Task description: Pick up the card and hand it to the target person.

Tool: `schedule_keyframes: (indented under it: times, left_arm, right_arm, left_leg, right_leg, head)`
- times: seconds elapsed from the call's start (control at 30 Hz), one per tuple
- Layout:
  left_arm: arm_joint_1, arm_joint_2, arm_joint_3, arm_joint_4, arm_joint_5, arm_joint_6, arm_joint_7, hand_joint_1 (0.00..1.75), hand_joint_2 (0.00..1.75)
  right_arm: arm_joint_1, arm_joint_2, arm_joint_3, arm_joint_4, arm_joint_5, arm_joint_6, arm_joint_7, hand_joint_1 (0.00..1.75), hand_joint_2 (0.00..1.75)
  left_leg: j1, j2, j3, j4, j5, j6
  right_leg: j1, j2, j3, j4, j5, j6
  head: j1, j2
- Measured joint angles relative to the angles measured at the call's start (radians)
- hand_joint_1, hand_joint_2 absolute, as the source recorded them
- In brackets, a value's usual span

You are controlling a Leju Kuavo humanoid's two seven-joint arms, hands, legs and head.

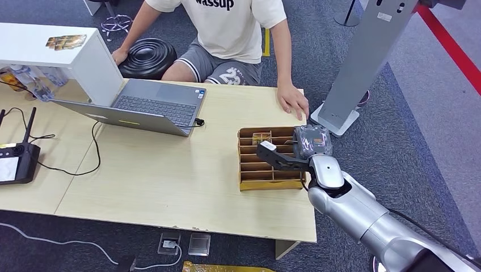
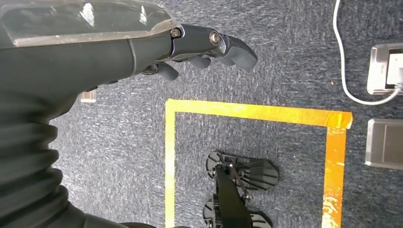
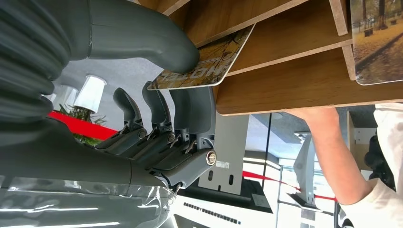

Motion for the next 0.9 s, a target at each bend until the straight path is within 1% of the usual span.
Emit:
schedule_keyframes:
  times: [0.2,0.5,0.73,0.9]
  left_arm:
    - [0.0,0.0,0.0,0.0,-0.002,-0.011,-0.011,0.0,1.75]
    - [0.001,0.0,0.0,0.0,0.007,-0.004,-0.02,0.0,1.75]
    - [0.006,0.002,0.0,0.0,0.016,0.003,-0.02,0.0,1.75]
    - [0.009,0.006,0.0,0.001,0.022,0.003,-0.02,0.0,1.75]
  right_arm:
    - [0.0,-0.001,-0.001,0.0,-0.002,0.0,0.0,1.4,1.75]
    - [0.0,-0.005,-0.019,-0.016,-0.008,-0.01,0.005,1.4,1.75]
    - [-0.016,-0.036,-0.052,-0.115,-0.016,-0.004,0.039,1.4,1.75]
    - [-0.036,-0.066,-0.078,-0.213,-0.063,0.041,0.06,1.4,1.75]
  left_leg:
    - [0.0,0.0,0.0,0.0,0.0,0.0]
    - [0.0,0.0,0.0,0.0,0.0,0.0]
    - [0.0,0.0,0.0,0.0,0.0,0.0]
    - [0.0,0.0,0.0,0.0,0.0,0.0]
  right_leg:
    - [0.0,0.0,0.0,0.0,0.0,0.0]
    - [0.0,0.0,0.0,0.0,0.0,0.0]
    - [0.0,0.0,0.0,0.0,0.0,0.0]
    - [0.0,0.0,0.0,0.0,0.0,0.0]
  head:
    - [0.0,0.0]
    - [0.0,0.0]
    - [0.0,0.0]
    - [0.0,0.0]
